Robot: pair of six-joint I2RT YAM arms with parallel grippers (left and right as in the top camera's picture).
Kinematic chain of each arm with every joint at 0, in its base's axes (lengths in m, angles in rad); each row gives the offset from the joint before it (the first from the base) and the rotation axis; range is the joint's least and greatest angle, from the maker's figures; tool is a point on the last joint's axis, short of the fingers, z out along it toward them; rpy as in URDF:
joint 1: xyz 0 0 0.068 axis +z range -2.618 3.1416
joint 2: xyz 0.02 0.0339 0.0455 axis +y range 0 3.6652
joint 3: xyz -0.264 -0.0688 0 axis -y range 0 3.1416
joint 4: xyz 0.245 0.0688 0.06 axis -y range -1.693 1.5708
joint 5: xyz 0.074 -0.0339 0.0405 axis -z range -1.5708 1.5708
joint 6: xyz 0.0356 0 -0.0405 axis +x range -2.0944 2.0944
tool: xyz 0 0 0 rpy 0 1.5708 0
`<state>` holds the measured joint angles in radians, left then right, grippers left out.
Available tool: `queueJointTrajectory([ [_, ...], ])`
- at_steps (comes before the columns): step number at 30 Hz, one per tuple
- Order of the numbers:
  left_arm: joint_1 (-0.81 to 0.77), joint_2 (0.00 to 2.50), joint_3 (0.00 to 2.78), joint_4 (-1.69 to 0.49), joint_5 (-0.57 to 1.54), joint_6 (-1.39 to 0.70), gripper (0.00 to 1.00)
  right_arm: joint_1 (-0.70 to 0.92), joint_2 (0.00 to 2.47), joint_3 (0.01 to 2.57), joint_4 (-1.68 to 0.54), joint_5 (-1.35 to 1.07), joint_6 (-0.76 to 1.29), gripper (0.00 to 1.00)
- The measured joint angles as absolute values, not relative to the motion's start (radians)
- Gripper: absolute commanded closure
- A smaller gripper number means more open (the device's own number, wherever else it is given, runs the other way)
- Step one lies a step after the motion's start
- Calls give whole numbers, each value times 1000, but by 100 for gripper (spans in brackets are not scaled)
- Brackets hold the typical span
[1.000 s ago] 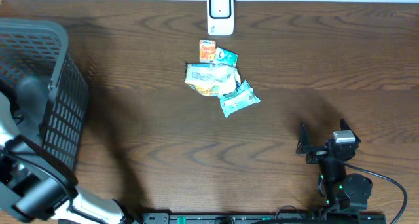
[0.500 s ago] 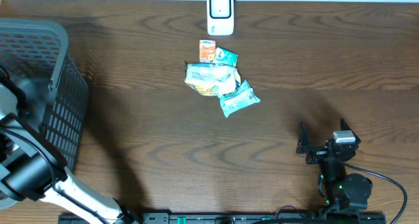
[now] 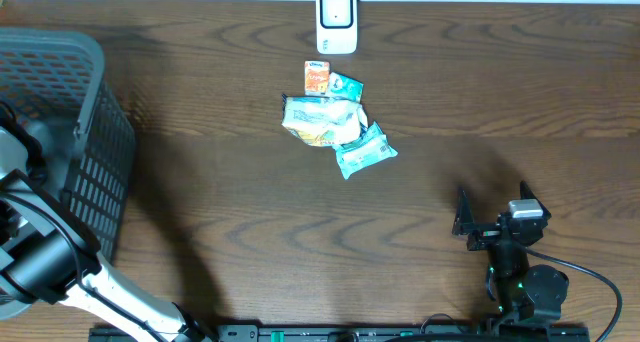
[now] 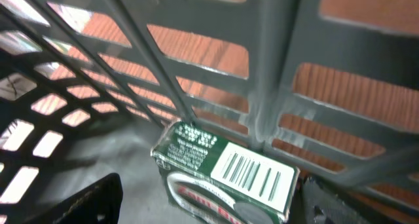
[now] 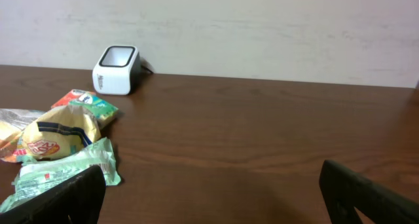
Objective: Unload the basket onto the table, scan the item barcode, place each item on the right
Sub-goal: 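Align the open left gripper above the green Zam-Buk box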
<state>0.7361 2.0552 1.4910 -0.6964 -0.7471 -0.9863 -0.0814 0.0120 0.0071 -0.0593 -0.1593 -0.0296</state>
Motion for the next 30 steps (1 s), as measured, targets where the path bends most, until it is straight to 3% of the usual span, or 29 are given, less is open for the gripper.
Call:
queueJointTrajectory([
  [8, 763, 2057, 1491, -662, -757, -896, 14, -81, 12, 7, -59, -159, -30, 1],
  [19, 816, 2073, 1493, -553, -543, -653, 14, -81, 12, 7, -59, -159, -30, 1],
  [30, 815, 2076, 1493, -553, -491, -585, 14, -81, 12, 7, -59, -159, -30, 1],
])
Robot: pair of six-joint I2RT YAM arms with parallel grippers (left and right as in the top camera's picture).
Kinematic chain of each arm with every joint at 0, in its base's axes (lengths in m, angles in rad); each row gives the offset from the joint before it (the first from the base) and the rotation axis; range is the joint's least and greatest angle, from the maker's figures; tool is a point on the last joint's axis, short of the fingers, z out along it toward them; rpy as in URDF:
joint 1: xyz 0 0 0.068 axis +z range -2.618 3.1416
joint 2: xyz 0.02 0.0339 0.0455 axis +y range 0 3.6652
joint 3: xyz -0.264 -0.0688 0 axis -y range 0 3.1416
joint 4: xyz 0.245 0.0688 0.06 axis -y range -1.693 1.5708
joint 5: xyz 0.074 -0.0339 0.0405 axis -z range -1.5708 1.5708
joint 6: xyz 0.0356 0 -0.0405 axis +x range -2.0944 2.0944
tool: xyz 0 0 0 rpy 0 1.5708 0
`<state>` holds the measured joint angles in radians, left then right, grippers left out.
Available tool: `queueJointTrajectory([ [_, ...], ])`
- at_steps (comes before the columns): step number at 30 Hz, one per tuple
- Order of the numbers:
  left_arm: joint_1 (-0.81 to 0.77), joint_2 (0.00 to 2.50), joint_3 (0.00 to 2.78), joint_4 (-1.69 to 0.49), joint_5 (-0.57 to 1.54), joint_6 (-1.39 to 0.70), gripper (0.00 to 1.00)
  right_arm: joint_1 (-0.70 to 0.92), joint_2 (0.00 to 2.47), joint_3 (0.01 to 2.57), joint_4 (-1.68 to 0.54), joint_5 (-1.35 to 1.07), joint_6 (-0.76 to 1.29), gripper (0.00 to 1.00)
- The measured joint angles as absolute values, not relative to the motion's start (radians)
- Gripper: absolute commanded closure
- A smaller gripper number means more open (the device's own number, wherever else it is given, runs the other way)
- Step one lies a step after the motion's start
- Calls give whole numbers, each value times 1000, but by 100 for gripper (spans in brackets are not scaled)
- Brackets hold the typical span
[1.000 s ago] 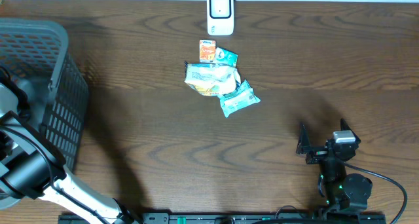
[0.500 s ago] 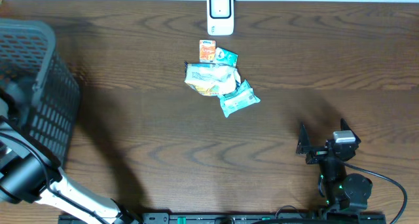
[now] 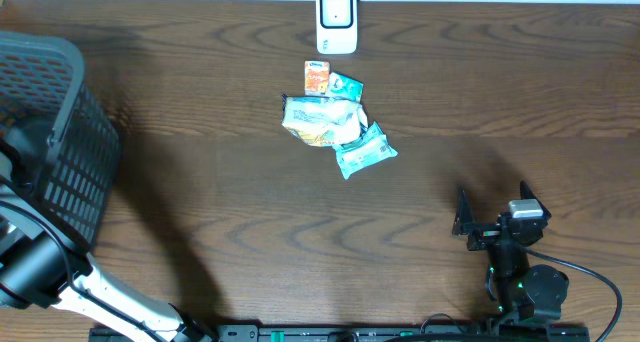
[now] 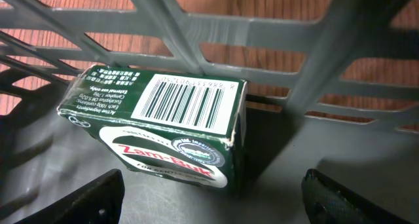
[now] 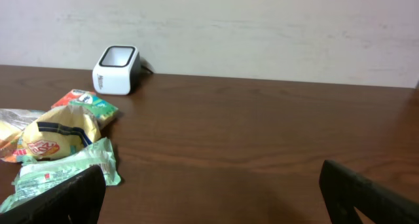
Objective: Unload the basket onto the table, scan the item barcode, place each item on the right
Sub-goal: 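Align the open left gripper above the green Zam-Buk box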
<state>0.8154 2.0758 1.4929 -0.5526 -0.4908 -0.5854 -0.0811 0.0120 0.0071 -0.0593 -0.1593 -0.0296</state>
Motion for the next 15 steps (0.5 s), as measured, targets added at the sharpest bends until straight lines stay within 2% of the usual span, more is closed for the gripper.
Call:
queueJointTrajectory([
  [15, 817, 1898, 1493, -591, -476, -480, 14, -81, 12, 7, -59, -159, -30, 1],
])
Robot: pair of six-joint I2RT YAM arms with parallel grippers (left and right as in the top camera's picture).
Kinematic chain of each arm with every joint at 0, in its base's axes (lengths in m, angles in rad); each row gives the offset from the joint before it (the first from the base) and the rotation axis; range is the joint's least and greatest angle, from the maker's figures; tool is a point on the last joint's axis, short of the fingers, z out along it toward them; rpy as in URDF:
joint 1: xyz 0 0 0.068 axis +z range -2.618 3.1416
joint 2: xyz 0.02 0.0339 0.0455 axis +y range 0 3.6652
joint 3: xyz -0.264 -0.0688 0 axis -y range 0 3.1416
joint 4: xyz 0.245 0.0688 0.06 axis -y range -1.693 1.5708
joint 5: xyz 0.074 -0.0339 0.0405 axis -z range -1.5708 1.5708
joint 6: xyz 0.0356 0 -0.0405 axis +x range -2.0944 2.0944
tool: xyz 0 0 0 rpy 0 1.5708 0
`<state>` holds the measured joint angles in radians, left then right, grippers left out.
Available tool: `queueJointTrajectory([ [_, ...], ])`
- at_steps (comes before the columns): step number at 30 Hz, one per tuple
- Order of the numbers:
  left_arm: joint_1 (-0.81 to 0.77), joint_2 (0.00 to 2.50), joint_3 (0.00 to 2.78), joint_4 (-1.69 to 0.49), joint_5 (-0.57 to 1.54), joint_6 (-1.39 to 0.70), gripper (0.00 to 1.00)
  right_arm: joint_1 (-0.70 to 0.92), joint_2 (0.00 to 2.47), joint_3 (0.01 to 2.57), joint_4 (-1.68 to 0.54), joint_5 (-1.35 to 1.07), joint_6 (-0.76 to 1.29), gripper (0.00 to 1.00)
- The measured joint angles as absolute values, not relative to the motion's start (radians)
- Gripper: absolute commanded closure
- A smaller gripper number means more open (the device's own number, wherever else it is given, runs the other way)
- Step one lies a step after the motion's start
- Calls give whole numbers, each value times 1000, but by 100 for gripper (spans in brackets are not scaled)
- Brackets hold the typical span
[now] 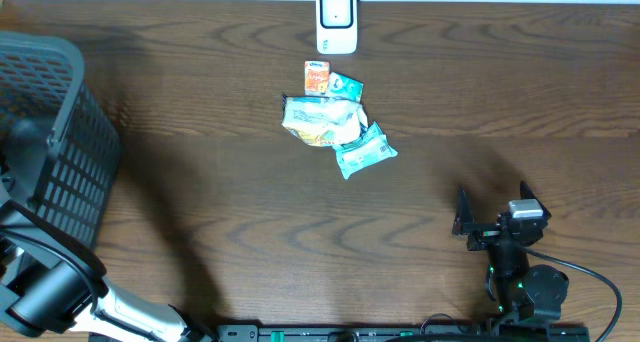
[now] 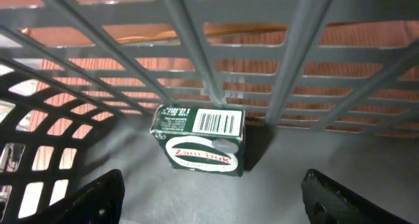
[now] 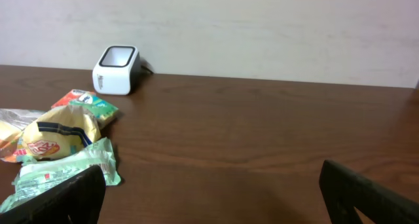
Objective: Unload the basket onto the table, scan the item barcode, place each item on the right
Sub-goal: 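Align the open left gripper above the green Zam-Buk box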
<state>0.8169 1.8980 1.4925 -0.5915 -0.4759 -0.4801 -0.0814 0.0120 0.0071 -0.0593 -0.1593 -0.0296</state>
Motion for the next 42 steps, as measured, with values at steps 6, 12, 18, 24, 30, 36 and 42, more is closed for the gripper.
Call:
queueJointTrajectory([
  [6, 831, 1898, 1423, -496, -438, -470, 14, -81, 12, 7, -60, -159, -30, 1],
  [12, 855, 1898, 1399, -463, -420, -440, 27, -81, 12, 7, -59, -159, -30, 1],
  [18, 899, 1898, 1399, -464, -417, -408, 72, -81, 12, 7, -59, -159, -30, 1],
  [24, 924, 1898, 1399, -454, -401, -342, 74, -81, 12, 7, -59, -159, -30, 1],
  [30, 924, 1898, 1399, -416, -359, -199, 92, -81, 12, 7, -60, -159, -30, 1],
  [36, 931, 1898, 1399, -403, -344, -123, 93, -81, 12, 7, -60, -159, -30, 1],
  [42, 940, 1898, 1399, -403, -341, -100, 93, -81, 12, 7, -59, -159, -30, 1],
])
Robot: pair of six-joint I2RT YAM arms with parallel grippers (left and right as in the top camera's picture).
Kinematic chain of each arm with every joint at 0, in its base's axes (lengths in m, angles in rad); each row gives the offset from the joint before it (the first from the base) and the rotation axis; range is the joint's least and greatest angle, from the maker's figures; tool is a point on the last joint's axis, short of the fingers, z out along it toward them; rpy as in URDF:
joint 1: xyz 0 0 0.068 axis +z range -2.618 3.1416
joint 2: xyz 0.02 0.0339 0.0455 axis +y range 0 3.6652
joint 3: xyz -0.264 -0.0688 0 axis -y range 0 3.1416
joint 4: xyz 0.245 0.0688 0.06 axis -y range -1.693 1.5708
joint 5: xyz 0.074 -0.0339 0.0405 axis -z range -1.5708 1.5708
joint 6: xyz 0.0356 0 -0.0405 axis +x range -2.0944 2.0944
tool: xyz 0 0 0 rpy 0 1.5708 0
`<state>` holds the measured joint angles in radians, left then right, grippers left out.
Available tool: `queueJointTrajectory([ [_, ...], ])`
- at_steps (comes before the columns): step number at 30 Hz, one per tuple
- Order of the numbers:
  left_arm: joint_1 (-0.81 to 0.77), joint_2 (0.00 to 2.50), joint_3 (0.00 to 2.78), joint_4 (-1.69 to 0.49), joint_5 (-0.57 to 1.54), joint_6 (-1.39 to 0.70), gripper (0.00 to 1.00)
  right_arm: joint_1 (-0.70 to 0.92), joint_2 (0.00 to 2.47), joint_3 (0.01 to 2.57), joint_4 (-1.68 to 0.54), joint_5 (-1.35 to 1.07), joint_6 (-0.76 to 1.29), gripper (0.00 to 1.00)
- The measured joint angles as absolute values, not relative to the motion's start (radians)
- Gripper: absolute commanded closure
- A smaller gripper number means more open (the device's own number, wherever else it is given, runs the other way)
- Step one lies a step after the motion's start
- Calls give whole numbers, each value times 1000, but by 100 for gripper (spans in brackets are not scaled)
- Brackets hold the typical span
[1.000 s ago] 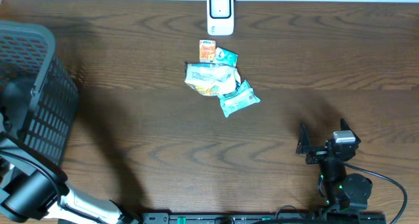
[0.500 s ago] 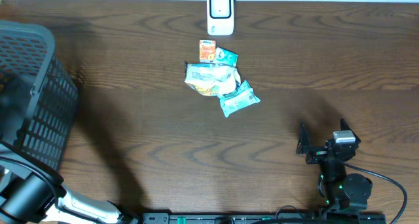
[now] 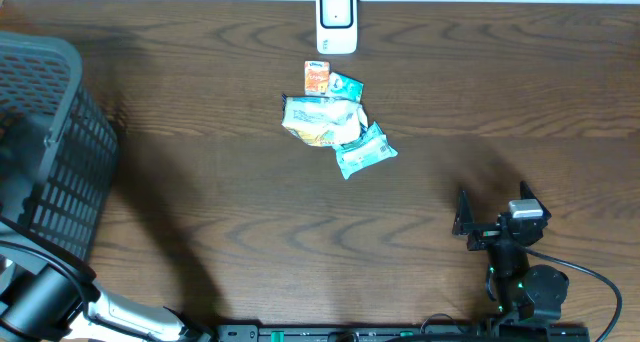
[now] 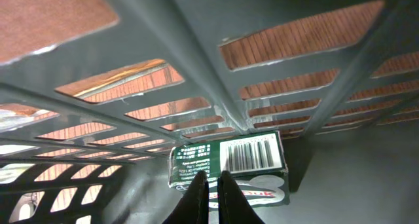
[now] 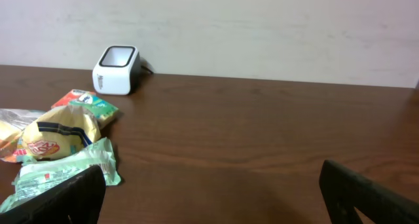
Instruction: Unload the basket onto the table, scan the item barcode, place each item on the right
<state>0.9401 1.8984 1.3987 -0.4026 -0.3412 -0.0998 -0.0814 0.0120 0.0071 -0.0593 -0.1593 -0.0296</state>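
A dark green box (image 4: 196,161) with a white barcode panel (image 4: 252,155) lies on the floor of the grey basket (image 3: 60,132), against its slatted wall. My left gripper (image 4: 211,174) is inside the basket, shut with nothing between its fingers, its tips over the box's near edge. The white scanner (image 3: 337,20) stands at the table's far edge, also in the right wrist view as the scanner (image 5: 116,69). My right gripper (image 5: 209,185) rests open at the near right, seen from overhead as the right gripper (image 3: 490,210).
A pile of packets (image 3: 335,122) lies in front of the scanner: an orange pack, teal packs and a yellow-white bag. The same packets (image 5: 59,142) show at the left of the right wrist view. The basket's slats (image 4: 216,67) close in around the left wrist.
My left gripper was wide open and farther back from the green box. It is now shut and closer, its tips over the box's near edge. The right arm has not moved.
My left gripper was open inside the basket just above the green box, and the basket reached farther right on the table. Then the box lay barcode up with the gripper open. The gripper then stood farther back, and now it is shut.
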Motion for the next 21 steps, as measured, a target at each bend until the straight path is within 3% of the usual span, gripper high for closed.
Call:
queueJointTrajectory([
  [21, 960, 1944, 1397, -386, -341, -100, 93, -81, 12, 7, -59, -159, -30, 1],
])
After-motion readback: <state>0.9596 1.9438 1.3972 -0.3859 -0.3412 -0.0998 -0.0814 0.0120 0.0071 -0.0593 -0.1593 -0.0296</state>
